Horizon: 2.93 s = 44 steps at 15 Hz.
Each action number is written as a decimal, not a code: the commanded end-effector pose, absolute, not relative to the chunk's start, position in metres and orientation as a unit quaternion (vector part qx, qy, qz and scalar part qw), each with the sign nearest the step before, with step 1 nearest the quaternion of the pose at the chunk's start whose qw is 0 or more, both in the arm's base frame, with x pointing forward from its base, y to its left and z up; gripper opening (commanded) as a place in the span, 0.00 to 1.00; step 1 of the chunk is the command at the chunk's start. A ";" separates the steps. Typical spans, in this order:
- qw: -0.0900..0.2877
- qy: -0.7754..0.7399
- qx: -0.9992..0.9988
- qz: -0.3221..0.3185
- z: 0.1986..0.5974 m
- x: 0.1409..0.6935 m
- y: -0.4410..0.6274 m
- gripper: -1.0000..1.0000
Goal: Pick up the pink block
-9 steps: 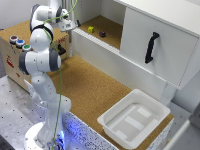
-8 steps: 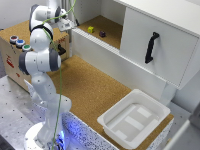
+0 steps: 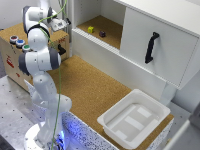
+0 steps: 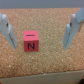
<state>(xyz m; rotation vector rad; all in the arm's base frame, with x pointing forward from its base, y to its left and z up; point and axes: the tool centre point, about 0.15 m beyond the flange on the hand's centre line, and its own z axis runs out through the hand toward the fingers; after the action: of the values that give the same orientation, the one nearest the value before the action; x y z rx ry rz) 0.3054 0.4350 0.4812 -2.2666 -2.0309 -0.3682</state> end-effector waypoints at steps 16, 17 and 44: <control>0.036 -0.720 -0.691 -0.040 0.448 0.299 0.500 1.00; 0.021 -0.723 -0.690 -0.044 0.444 0.299 0.498 1.00; 0.053 -0.603 -0.790 -0.092 0.489 0.336 0.437 0.00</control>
<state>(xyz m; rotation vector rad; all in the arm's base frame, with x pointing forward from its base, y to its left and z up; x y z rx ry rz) 0.3236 0.4732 0.4739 -2.2917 -1.9945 -0.3050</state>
